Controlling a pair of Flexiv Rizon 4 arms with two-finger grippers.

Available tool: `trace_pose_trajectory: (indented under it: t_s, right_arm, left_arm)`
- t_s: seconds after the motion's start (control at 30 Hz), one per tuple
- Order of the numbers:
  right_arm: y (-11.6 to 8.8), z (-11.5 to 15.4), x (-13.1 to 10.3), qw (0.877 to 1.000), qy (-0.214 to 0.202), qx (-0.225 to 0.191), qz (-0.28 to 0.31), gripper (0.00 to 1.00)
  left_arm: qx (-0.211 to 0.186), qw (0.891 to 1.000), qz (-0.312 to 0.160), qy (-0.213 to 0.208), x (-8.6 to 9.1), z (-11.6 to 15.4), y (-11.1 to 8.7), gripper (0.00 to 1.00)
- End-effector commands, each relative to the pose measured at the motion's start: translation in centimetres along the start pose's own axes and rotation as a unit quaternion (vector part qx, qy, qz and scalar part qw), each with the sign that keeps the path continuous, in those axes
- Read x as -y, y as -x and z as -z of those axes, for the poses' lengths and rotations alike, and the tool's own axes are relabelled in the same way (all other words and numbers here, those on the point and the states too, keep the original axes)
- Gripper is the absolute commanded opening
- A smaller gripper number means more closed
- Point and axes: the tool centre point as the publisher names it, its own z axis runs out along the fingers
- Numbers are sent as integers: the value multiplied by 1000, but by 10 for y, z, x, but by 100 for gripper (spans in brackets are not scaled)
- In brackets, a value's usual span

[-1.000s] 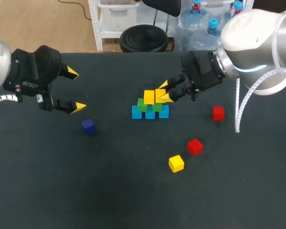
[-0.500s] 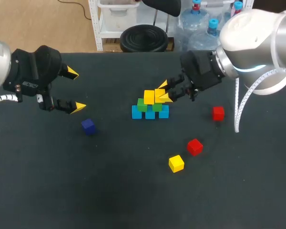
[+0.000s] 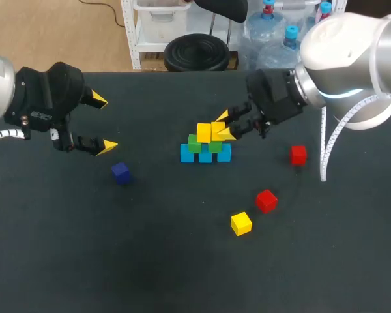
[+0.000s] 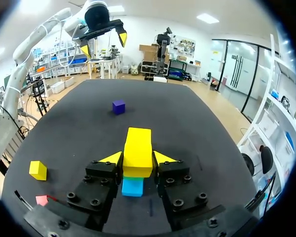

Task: Place the blue cubes, place green cubes on the blue cubes, place the yellow cubes on the green cubes, then place the red cubes on the yellow cubes, and place purple cube on the red cubes.

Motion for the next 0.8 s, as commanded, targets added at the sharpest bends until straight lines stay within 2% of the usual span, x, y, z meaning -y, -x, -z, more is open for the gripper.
trace_pose_trajectory:
  t_s: [0.03, 0.8]
  right_arm:
    - [-1, -1, 0, 1000, 1, 1, 0, 0]
    - [-3, -3, -2, 1000, 0, 2, -4, 0]
  left_arm:
    - [5, 1000, -2, 0, 0, 1, -2, 100]
    - [5, 1000, -2, 0, 0, 1, -2, 100]
